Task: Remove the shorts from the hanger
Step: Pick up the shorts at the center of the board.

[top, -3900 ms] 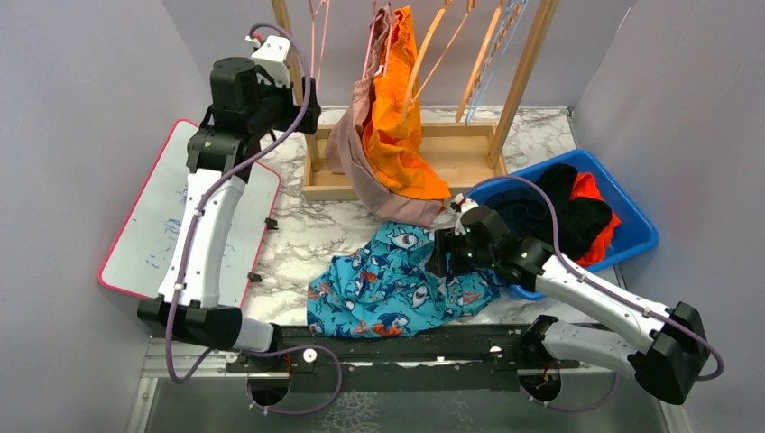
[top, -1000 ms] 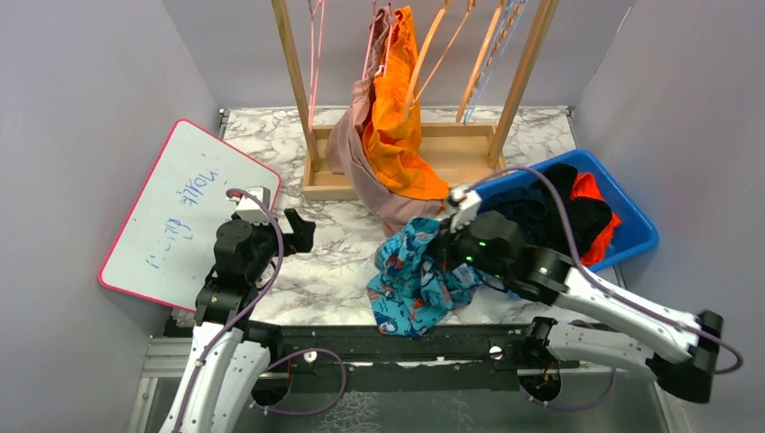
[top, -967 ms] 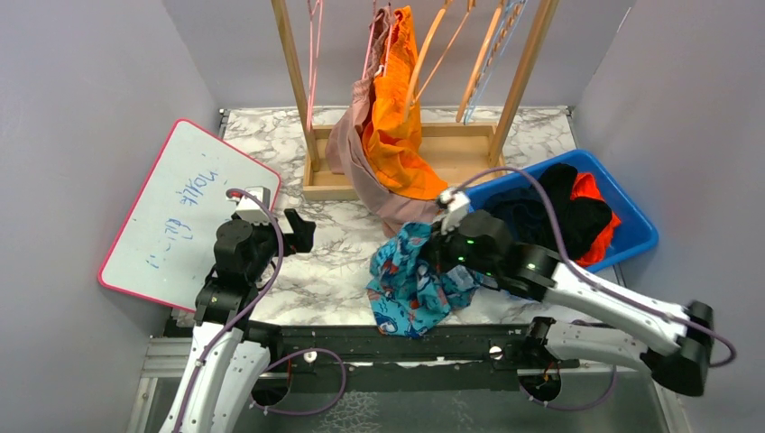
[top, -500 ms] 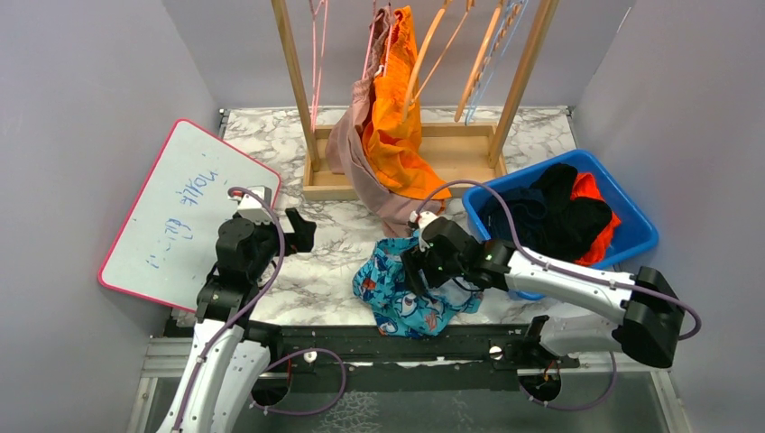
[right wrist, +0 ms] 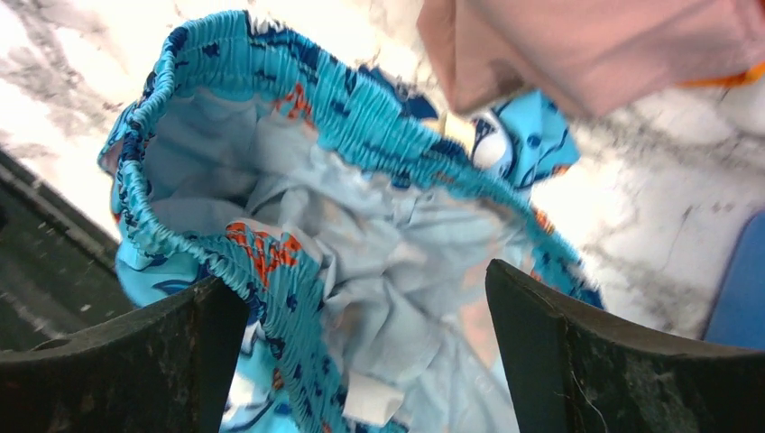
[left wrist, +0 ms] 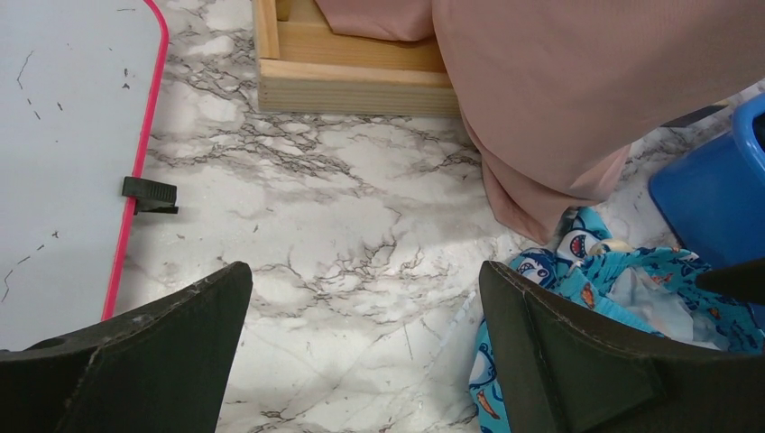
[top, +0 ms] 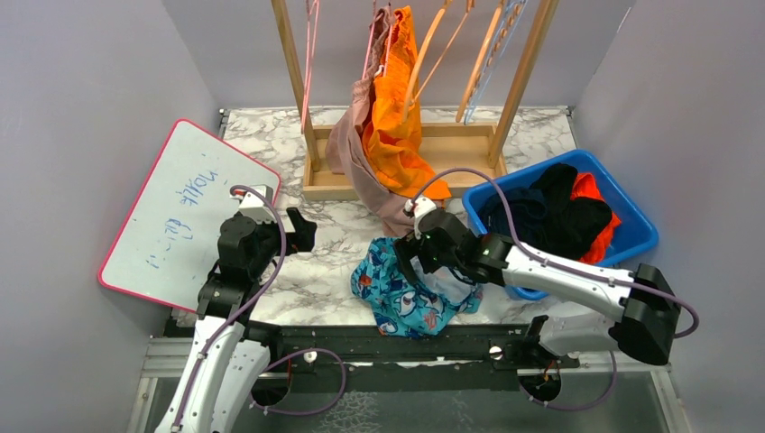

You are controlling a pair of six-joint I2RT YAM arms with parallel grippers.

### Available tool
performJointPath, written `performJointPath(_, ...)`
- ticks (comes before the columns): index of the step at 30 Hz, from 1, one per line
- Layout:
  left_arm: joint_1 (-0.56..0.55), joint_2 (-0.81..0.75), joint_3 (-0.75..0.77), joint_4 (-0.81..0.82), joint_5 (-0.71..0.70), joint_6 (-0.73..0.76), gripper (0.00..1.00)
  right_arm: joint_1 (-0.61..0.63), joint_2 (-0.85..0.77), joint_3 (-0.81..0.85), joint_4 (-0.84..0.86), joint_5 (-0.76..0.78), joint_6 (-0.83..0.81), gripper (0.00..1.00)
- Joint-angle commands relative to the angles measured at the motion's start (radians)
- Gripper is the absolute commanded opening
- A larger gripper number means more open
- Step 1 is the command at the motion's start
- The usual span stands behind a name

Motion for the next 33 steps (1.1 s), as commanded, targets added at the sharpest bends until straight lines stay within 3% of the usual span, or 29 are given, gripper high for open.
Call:
performJointPath(1,0.003,-0.001,-0.003,0.024,-0.011,-0.003,0.98,-0.005,0.080,0.046,0.128,0.118,-0.157,0.99)
performJointPath(8,0.003,0.002,-0.006,0.025,-0.011,-0.003,0.98,-0.168,0.165,0.072,0.136,-0.053,-0.242,0.99)
performJointPath(11,0.003,0.008,-0.006,0.026,-0.006,-0.003,0.98,-0.181,0.178,0.066,0.127,-0.047,-0.245,0.99)
performJointPath(14,0.003,0.011,-0.006,0.026,-0.002,-0.003,0.98,-0.232,0.205,0.050,0.133,-0.173,-0.248,0.99)
performJointPath(19,0.003,0.010,-0.007,0.027,-0.002,-0.003,0.98,-0.259,0.259,0.020,0.143,-0.321,-0.208,0.99)
performJointPath(26,0.003,0.009,-0.007,0.029,0.005,-0.002,0.98,-0.260,0.312,-0.026,0.137,-0.411,-0.191,0.99)
performJointPath(33,0.003,0.012,-0.008,0.030,0.004,-0.002,0.98,-0.252,0.161,-0.100,0.137,-0.647,-0.156,0.96)
